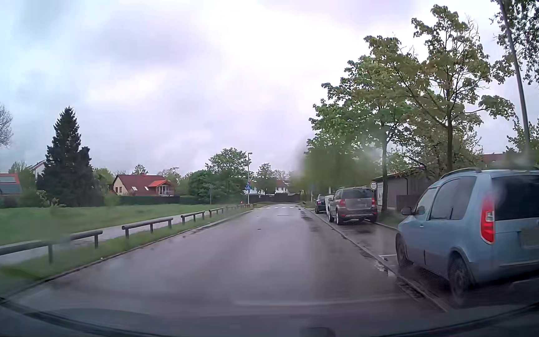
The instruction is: Follow the waypoints while adhering to traffic rules and regulations
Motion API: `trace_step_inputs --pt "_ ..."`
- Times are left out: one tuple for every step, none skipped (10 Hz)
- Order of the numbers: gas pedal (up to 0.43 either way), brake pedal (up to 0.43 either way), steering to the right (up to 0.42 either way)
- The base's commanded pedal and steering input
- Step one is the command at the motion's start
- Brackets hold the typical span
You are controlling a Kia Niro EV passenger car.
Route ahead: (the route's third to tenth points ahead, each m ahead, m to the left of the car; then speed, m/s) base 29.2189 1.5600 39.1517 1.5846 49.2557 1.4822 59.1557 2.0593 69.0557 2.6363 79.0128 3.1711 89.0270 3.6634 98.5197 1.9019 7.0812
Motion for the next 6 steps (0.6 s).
trace_step_inputs --pt "0.15 0.0 0.03" --pt "0.15 0.0 0.022" --pt "0.15 0.0 0.018" --pt "0.15 0.0 0.015" --pt "0.15 0.0 0.012" --pt "0.15 0.0 0.011"
